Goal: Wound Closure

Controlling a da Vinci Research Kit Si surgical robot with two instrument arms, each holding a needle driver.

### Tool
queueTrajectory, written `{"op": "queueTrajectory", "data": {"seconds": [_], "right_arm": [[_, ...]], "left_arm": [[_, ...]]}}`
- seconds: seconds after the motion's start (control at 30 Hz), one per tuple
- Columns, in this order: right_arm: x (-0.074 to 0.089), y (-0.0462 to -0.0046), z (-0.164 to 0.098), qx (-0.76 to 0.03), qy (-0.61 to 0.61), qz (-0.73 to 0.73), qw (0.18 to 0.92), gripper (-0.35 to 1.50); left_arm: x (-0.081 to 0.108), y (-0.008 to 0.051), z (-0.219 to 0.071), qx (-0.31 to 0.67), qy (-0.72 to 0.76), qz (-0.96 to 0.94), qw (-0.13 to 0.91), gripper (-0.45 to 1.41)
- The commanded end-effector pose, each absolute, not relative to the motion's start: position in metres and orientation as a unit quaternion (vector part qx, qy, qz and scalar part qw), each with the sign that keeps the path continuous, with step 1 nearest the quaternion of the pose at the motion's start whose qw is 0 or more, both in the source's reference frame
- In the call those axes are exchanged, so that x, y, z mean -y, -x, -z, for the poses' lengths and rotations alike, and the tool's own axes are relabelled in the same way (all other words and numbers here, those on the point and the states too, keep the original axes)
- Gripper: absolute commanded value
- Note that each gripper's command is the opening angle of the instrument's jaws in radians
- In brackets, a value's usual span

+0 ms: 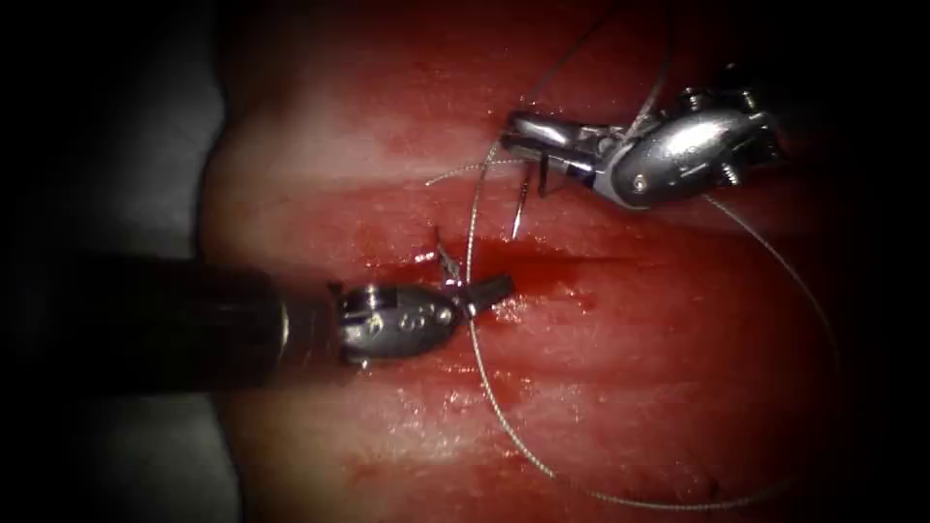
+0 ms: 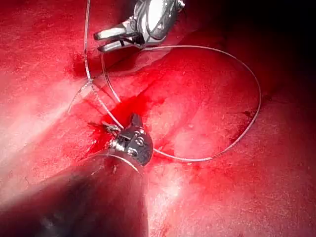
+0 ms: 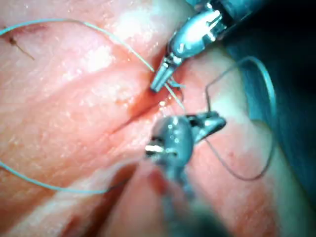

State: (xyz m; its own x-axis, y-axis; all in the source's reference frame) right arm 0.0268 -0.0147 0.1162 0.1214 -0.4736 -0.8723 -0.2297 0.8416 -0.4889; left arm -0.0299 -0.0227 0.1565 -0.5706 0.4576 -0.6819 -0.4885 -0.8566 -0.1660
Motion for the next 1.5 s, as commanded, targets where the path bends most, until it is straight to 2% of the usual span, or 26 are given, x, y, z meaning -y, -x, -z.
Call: {"op": "queueTrajectory", "data": {"seconds": [0.03, 0.63, 1.5], "right_arm": [[0.0154, -0.0274, -0.1166, -0.657, 0.278, 0.097, 0.694, -0.35], [0.0176, -0.0274, -0.1157, -0.676, 0.35, 0.171, 0.625, -0.35], [0.0176, -0.0269, -0.1169, -0.652, 0.405, 0.213, 0.605, -0.35]], "left_arm": [[0.0237, 0.0305, -0.1571, -0.017, 0.38, -0.886, 0.267, -0.05], [0.0241, 0.0301, -0.1591, -0.013, 0.372, -0.892, 0.256, -0.03], [0.0258, 0.0303, -0.1603, 0.011, 0.367, -0.894, 0.255, 0.04]]}}
